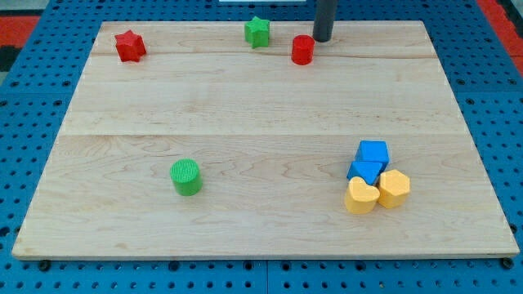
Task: Push the red circle to the center
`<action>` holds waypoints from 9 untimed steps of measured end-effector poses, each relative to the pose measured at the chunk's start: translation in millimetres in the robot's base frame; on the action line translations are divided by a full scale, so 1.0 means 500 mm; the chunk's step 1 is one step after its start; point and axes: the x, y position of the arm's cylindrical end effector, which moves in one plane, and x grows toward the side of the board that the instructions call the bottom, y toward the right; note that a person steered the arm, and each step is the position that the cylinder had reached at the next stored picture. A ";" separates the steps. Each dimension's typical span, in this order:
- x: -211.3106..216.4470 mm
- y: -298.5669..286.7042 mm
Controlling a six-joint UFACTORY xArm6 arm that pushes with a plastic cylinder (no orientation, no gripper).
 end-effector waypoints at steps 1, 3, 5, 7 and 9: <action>0.045 -0.032; 0.147 -0.181; 0.088 -0.206; 0.108 -0.327; 0.155 -0.283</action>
